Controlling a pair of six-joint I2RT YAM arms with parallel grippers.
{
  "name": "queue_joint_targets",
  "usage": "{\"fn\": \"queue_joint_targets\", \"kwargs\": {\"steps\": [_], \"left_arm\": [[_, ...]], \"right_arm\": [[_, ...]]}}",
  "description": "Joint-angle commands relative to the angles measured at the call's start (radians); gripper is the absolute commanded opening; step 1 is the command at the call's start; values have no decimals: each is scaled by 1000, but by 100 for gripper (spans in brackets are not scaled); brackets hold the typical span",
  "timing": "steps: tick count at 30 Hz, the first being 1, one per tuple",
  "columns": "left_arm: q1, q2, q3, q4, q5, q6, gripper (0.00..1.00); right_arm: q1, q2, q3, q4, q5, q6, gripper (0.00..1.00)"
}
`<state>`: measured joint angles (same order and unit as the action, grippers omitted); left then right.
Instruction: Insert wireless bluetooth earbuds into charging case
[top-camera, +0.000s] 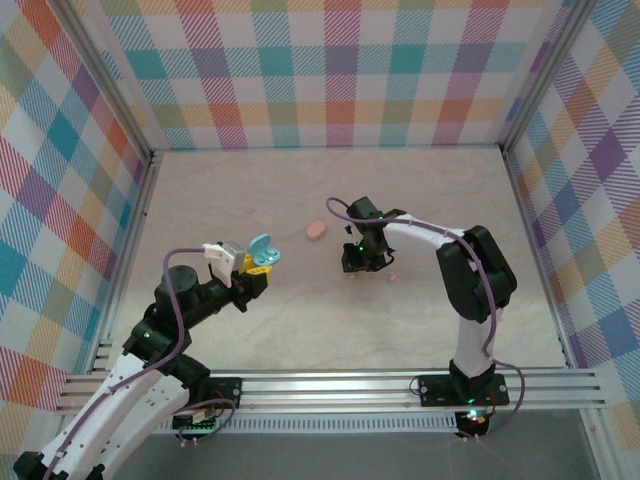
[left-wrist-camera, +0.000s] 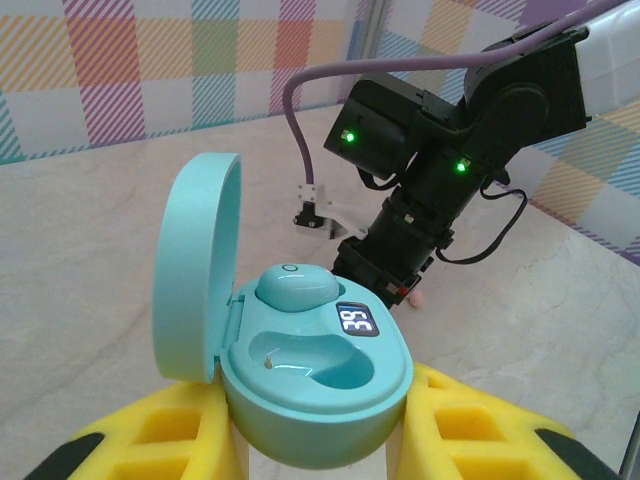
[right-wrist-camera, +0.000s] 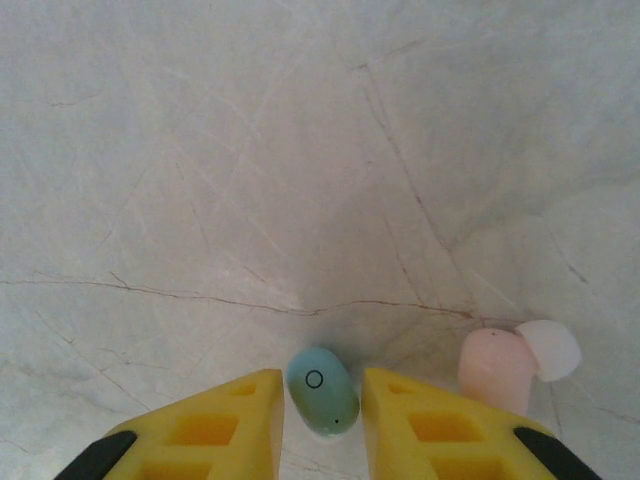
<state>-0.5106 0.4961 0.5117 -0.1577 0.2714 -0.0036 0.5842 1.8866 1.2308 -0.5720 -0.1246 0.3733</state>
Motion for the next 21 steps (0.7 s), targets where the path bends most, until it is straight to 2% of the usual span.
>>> {"fn": "queue_joint_targets", "kwargs": {"steps": [1,21], "left_arm": [[-12,-2,17,29,17,9,24],[-12,9,21,37,16,11,24]], "right_arm": [[6,13,-4,-5,-27,-17,28],[11,25,-14,-8,-56,-26,30]]}}
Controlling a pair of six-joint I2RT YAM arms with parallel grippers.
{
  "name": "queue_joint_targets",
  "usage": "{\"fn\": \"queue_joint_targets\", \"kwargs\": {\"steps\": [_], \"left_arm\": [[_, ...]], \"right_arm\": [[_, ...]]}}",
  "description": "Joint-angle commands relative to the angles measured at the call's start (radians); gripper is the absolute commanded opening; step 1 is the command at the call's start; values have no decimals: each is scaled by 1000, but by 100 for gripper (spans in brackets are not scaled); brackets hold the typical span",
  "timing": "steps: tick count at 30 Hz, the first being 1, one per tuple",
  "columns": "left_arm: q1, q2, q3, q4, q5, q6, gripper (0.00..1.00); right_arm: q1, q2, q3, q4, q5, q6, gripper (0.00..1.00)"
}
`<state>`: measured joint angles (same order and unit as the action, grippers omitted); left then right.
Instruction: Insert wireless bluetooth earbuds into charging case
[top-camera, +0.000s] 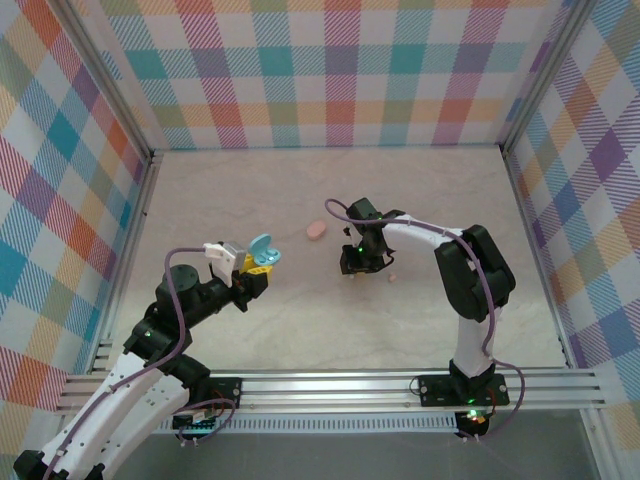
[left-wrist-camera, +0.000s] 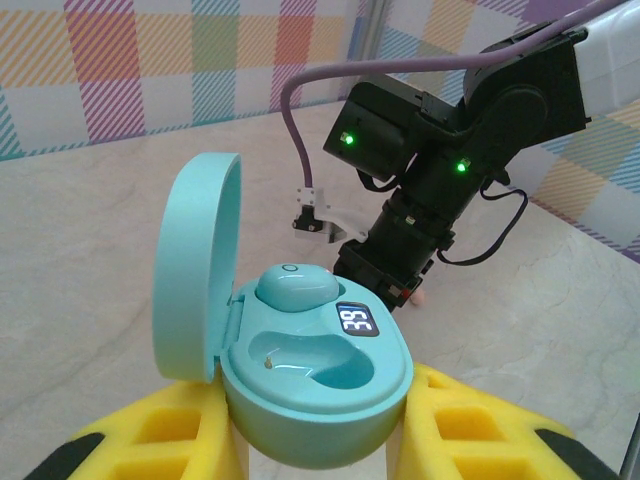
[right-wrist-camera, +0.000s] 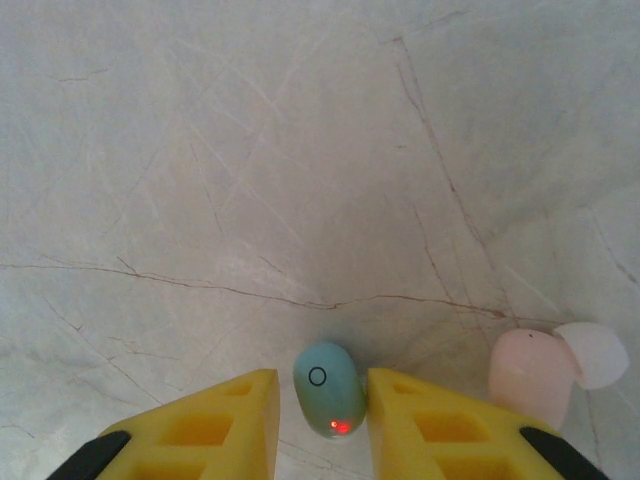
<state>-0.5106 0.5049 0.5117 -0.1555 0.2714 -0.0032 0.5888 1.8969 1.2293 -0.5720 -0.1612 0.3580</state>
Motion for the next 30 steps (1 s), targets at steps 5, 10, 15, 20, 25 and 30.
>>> {"fn": "queue_joint_targets", "kwargs": {"steps": [5,10,15,20,25,30], "left_arm": [[-12,1,22,33,18,11,24],[-12,-6,24,22,18,10,24],[-12,-9,24,17,18,10,24],[-12,-5,24,24,19,10,24],[-12,5,22,38,29,9,24],[-12,6,22,53,36,8,24]], "right_arm": [[6,22,-9,-2,-24,-10,29],[6,35,-4,6,-33,-7,28],[6,48,4,6,-38,-10,28],[6,31,6,2,-31,-11,25],[6,-28,4,-3,-6,-11,22],[5,-107,4,-7,12,-18,21]]}}
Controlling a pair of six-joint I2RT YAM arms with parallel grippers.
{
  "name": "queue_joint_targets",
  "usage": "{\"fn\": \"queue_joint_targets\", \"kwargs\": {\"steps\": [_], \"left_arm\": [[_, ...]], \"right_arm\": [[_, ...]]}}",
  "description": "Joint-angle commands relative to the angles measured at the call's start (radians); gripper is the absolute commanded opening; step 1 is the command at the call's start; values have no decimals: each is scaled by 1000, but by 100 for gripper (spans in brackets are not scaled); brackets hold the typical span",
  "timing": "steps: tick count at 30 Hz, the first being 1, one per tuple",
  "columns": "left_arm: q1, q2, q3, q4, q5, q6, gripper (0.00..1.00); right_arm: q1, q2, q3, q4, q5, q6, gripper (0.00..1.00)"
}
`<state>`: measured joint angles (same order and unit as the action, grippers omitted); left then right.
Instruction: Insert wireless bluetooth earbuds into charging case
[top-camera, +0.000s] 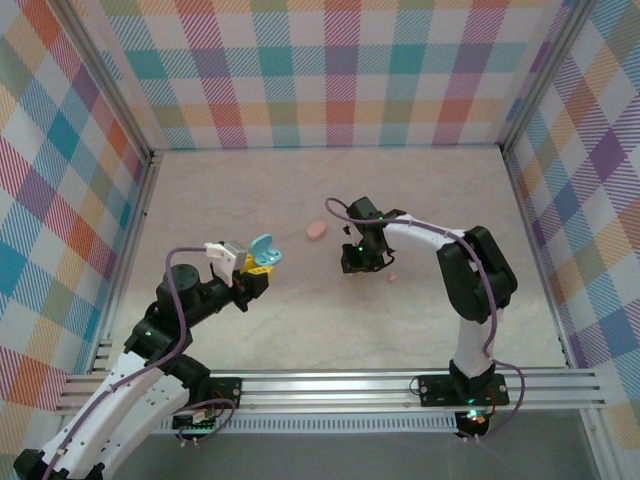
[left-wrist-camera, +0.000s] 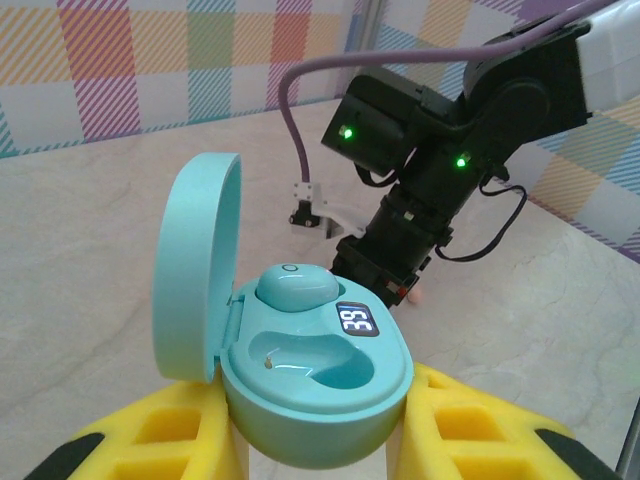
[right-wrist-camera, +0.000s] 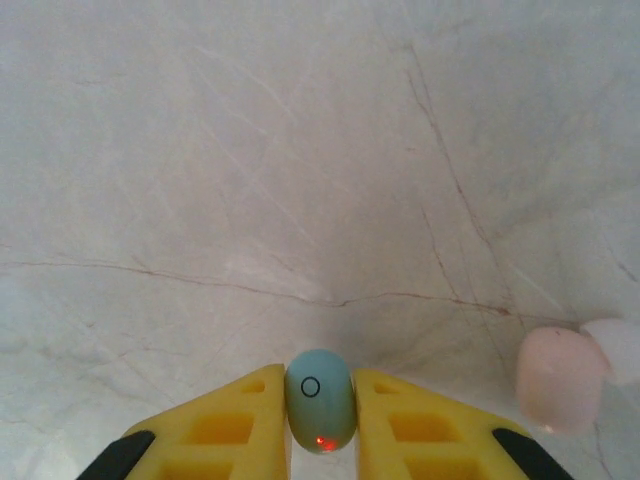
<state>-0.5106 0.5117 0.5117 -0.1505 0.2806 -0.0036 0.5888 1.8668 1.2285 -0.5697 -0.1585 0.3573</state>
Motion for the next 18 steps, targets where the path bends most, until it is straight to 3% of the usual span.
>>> {"fn": "queue_joint_targets", "kwargs": {"steps": [1,9,18], "left_arm": [[-12,-1,22,53,29,8,24],[-12,2,11,130,60,-5,24],[-12,23,-5,234,114,-12,24]], "right_arm": [[5,-96,7,-14,12,-19,21],[4,-292,31,-47,47,-32,21],[15,-464,78,-30,-60,5,24]]}}
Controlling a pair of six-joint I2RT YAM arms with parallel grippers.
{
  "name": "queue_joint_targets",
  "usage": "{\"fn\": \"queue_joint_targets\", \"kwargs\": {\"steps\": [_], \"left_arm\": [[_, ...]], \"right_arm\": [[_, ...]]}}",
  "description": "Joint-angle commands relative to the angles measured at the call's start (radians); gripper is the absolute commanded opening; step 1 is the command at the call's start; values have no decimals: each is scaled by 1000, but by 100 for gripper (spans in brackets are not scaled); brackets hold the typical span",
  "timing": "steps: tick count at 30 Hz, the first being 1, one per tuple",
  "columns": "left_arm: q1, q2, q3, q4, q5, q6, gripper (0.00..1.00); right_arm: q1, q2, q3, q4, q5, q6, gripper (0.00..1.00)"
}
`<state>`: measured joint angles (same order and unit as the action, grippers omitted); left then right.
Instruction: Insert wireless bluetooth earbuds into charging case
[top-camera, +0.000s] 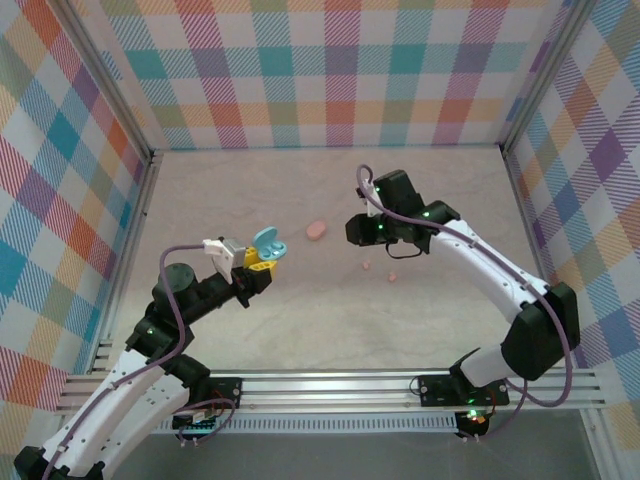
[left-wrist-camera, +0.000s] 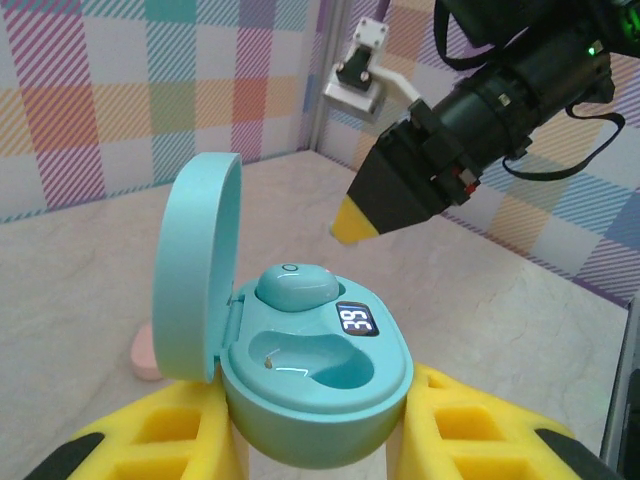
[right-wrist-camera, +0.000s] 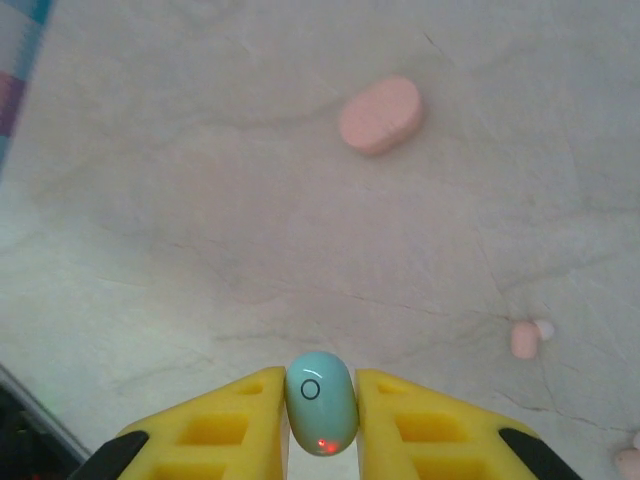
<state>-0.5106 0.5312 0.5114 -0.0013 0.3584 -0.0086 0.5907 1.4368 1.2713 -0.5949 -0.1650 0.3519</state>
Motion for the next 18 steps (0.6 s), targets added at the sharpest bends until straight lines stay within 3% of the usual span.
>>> {"fn": "queue_joint_targets", "kwargs": {"steps": [1,10,18], "left_arm": [[-12,8,-5,92,37,-7,24],[-12,63,1,171,58,-1,24],[-12,124,-2,260,78,12,24]], "right_arm": [[18,-46,43,-2,-61,14,24],[68,-118,124,-11,-74,36,25],[185,-154,206,11,-27,54,25]]}}
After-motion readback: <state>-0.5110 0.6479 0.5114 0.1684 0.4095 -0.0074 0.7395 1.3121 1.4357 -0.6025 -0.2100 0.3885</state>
